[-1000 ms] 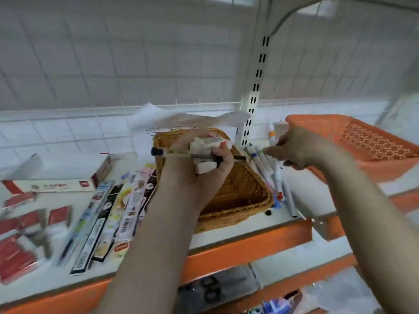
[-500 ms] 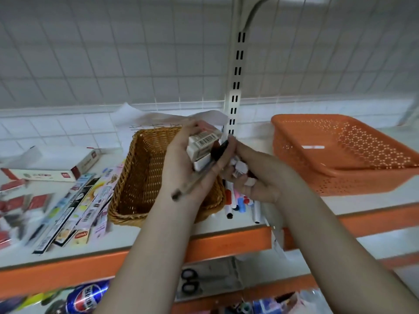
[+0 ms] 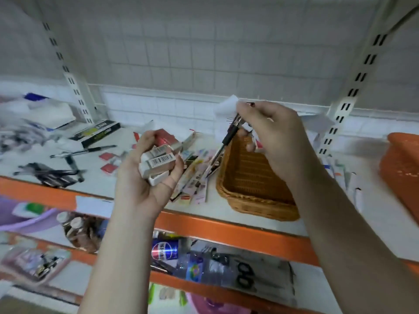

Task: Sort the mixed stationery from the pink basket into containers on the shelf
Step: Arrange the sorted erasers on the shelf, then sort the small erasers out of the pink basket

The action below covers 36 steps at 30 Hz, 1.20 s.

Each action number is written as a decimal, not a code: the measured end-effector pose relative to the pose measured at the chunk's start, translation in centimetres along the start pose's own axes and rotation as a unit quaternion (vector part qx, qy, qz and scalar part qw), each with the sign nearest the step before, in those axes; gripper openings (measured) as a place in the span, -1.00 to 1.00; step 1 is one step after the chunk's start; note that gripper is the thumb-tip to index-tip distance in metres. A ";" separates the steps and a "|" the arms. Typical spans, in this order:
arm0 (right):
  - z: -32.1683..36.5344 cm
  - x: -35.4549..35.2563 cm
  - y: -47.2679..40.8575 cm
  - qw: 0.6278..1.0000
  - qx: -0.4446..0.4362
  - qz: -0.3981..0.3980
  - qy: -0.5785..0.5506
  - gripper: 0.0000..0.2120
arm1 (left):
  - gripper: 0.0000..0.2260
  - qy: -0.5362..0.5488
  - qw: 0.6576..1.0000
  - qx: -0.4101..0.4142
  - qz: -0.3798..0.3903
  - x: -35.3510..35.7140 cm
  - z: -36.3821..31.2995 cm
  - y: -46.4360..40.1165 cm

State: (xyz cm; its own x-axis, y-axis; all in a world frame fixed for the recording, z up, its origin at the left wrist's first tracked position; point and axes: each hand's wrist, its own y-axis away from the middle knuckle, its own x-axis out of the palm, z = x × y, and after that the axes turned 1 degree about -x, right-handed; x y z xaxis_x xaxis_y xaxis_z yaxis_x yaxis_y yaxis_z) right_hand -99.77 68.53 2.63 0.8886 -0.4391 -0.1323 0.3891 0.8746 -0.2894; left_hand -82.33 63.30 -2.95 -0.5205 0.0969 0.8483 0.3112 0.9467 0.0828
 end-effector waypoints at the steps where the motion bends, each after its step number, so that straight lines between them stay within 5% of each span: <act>1: 0.3 2.9 -0.1 0.999 -0.029 0.022 0.037 -0.81 | -0.98 -0.001 0.999 0.019 -0.030 -2.0 -2.3 0.2; 5: 0.6 13.0 -1.2 0.977 -0.117 0.099 0.146 -0.77 | -0.85 -0.048 0.986 0.059 -0.147 -9.0 -9.7 0.7; 9: 0.8 24.7 -3.8 0.935 -0.185 0.155 0.260 -0.71 | -0.79 -0.109 0.978 0.049 -0.172 -16.0 -18.0 -0.7; 16: -3.0 42.2 -8.3 0.856 -0.119 0.301 0.403 -0.67 | -0.78 -0.162 0.970 0.001 -0.181 -22.2 -29.7 -4.7; 20: -4.8 44.9 -9.1 0.893 -0.077 0.255 0.362 -0.61 | -0.81 -0.168 0.967 -0.020 -0.190 -24.2 -33.0 -6.6; 25: -4.1 48.4 -10.3 0.968 0.055 0.190 0.153 -0.72 | -0.74 -0.177 0.965 -0.023 -0.194 -26.0 -36.3 -8.1; 36: -1.5 61.6 -14.6 0.936 0.115 0.316 0.106 -0.71 | -0.73 -0.176 0.947 0.068 -0.259 -30.4 -45.2 -11.1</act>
State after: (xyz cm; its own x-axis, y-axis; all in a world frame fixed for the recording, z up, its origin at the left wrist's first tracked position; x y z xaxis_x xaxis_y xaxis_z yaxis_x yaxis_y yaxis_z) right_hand -51.09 28.45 -2.71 0.9006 0.1710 -0.3995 -0.1344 0.9839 0.1182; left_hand -34.00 35.98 -6.06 -0.8157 -0.3183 0.4830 -0.1513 0.9233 0.3530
